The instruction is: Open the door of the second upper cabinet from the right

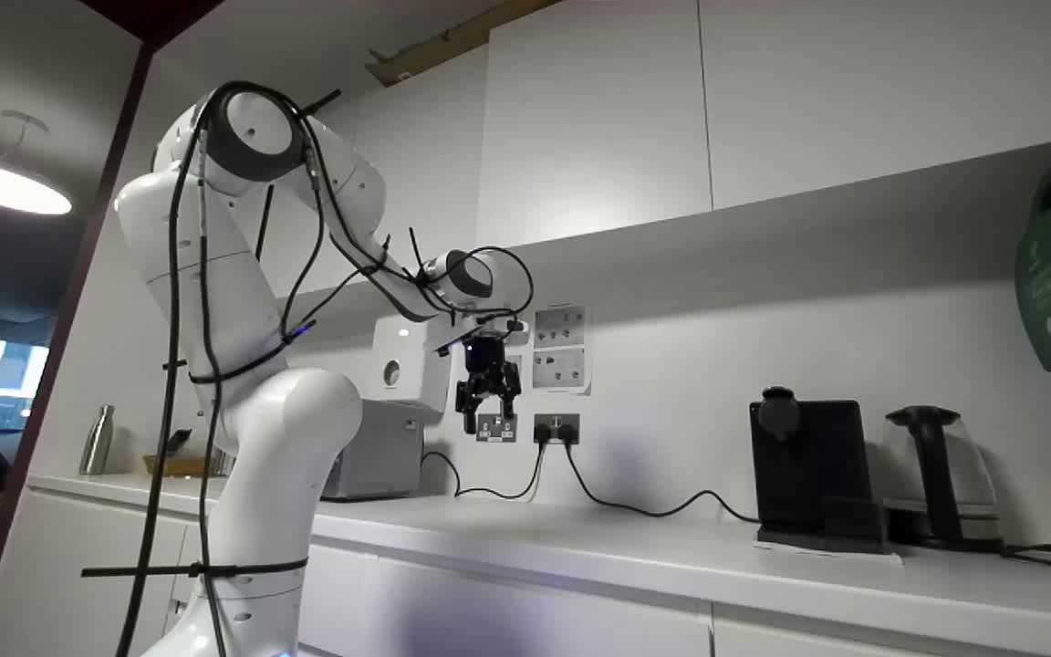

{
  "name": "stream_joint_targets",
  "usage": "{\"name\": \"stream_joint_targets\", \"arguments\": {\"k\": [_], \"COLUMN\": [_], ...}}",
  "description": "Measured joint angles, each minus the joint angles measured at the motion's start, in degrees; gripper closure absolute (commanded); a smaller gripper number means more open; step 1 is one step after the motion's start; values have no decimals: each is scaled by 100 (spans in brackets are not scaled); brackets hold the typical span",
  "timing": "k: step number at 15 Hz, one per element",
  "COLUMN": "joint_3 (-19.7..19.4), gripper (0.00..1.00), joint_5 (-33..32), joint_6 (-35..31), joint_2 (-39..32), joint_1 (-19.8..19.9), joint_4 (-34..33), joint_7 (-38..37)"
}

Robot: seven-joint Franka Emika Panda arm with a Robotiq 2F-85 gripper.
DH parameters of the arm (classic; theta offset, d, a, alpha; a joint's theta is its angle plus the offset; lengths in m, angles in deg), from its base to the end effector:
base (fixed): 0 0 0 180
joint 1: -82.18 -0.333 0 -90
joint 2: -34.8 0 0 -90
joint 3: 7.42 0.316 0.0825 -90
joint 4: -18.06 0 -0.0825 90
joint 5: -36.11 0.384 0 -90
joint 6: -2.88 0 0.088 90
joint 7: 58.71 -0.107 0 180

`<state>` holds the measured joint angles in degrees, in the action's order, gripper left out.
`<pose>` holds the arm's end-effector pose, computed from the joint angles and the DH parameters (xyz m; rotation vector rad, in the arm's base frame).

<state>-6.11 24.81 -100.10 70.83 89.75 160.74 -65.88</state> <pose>0.3499 -0.0544 0.4954 2.9226 -0.2763 -0.0930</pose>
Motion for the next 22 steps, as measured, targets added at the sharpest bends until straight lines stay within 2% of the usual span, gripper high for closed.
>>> {"name": "stream_joint_targets", "arguments": {"k": [12,17,22], "joint_3": [4,332,804], "gripper": [0,0,0], "joint_5": [-59,-1295,-2192], "joint_6": [-21,-528,-958], "joint_2": [0,40,309], "joint_1": [-1,-13,-192], "joint_4": [0,0,1], "joint_7": [-2,-331,-535]}}
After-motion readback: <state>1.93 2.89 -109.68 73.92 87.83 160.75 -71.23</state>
